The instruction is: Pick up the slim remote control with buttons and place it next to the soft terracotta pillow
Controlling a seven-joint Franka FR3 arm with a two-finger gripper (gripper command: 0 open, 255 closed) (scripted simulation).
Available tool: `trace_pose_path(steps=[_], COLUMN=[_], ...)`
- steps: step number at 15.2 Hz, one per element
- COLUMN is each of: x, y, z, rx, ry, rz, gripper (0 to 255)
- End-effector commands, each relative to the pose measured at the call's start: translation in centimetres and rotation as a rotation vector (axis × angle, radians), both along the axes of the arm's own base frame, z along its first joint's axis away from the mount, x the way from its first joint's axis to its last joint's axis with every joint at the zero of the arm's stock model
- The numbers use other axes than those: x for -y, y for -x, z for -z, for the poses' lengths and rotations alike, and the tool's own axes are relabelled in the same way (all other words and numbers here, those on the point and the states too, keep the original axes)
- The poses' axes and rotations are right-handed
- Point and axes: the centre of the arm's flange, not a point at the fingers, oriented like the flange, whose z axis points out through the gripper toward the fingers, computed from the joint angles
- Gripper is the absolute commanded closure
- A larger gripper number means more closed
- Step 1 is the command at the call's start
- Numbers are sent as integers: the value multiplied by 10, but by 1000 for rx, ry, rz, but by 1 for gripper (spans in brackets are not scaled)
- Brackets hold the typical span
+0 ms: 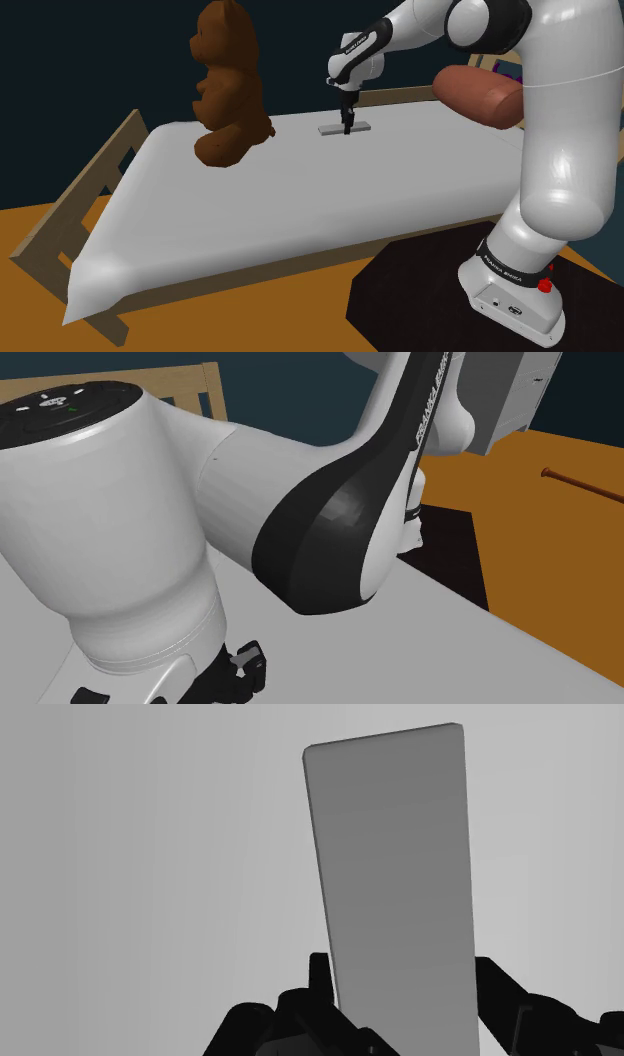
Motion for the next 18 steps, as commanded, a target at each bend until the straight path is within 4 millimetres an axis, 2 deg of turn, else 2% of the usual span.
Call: trace_pose_path(steps=[1,9,18], x=[0,0,0], y=[0,0,0], z=[1,1,-47], rx=[-1,-1,-1], ry=[0,0,0], rz=[0,0,0], gripper=[255,255,255])
